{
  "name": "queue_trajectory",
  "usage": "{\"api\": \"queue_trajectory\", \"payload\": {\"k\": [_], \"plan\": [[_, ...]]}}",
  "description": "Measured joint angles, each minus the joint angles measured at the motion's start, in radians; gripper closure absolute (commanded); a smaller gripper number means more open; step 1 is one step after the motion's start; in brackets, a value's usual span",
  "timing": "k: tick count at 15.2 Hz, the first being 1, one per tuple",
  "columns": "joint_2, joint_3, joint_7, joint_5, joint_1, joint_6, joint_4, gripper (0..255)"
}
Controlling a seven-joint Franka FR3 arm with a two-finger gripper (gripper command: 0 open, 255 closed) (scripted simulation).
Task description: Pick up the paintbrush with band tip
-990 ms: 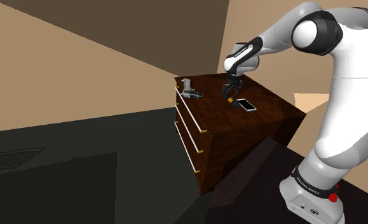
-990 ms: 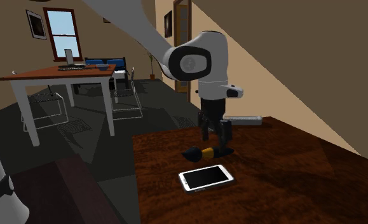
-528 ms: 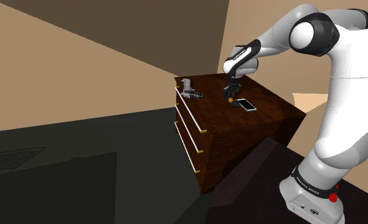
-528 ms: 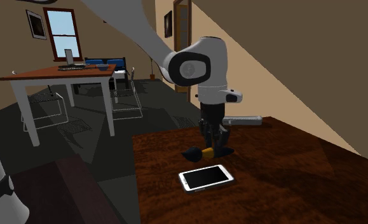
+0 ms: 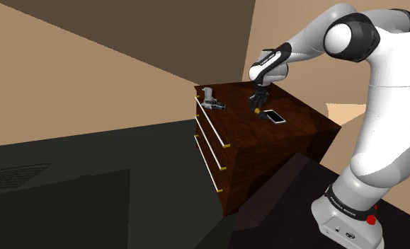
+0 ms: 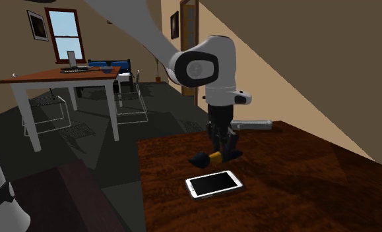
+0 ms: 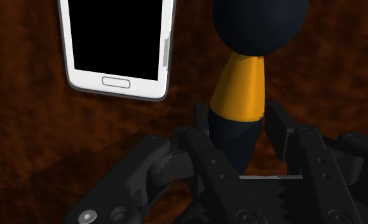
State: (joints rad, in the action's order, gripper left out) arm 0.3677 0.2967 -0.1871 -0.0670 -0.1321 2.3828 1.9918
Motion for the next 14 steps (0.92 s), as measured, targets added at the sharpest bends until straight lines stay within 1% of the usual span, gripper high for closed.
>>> {"api": "queue_trajectory", "payload": {"k": [14], "plan": [[-0.103, 0.017, 0.020, 0.039, 0.015, -0.153, -0.054, 255]]}}
